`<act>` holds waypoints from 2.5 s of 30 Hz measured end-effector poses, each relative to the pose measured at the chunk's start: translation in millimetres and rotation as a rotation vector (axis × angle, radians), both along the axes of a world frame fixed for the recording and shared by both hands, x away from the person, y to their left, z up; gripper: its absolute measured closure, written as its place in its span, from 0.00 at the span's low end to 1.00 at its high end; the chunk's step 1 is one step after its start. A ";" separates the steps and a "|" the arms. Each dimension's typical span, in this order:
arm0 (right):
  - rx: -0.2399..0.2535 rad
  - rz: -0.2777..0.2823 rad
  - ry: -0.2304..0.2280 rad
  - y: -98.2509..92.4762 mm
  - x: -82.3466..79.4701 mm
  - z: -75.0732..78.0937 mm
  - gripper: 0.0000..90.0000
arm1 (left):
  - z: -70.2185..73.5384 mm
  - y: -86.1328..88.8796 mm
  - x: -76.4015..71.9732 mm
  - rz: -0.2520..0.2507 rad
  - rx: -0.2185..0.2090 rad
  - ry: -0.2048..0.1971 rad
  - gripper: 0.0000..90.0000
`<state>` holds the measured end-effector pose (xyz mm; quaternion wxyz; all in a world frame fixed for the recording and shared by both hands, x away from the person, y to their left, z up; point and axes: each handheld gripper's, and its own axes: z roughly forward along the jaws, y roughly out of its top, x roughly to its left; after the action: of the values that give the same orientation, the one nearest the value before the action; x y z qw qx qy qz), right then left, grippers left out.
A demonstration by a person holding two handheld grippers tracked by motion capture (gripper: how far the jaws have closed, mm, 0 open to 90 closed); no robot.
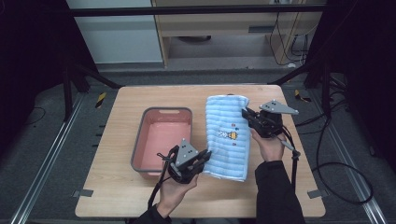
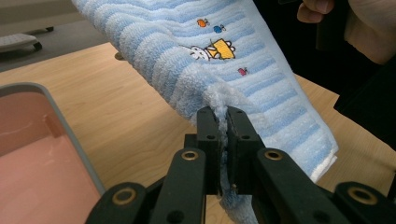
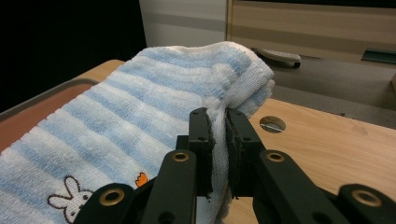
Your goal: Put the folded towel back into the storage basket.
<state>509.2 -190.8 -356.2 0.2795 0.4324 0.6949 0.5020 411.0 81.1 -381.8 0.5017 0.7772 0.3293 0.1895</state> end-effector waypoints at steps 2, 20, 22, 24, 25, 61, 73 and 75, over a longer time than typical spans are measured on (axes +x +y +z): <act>0.001 0.008 -0.005 2.6 0.7 3.9 0.91 | 2.6 3.1 -0.3 0.003 -0.003 -0.003 0.94; 0.007 0.045 -0.049 34.6 4.8 31.5 0.91 | 22.3 34.8 -1.1 0.045 -0.011 -0.056 0.94; 0.007 0.047 -0.054 37.0 5.5 33.0 0.91 | 24.6 39.3 -0.9 0.054 -0.015 -0.061 0.94; 0.008 0.052 -0.057 42.0 6.7 36.2 0.91 | 26.5 43.6 -1.3 0.061 -0.021 -0.064 0.94; 0.009 0.057 -0.058 47.5 8.2 39.1 0.91 | 27.3 45.5 -1.4 0.064 -0.022 -0.067 0.94; -0.012 0.142 -0.055 138.6 39.6 46.6 0.91 | 32.3 124.1 0.1 0.200 -0.037 -0.089 0.94; -0.011 0.162 -0.055 161.1 49.6 41.5 0.91 | 25.7 141.9 6.0 0.240 -0.035 -0.078 0.94; -0.008 0.166 -0.051 166.3 52.6 39.0 0.91 | 23.0 144.3 7.7 0.249 -0.034 -0.076 0.94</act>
<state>561.7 -24.6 -317.3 0.2562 0.3592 0.7231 0.5314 418.7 225.4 -358.9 0.4996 0.7139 0.4071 0.2738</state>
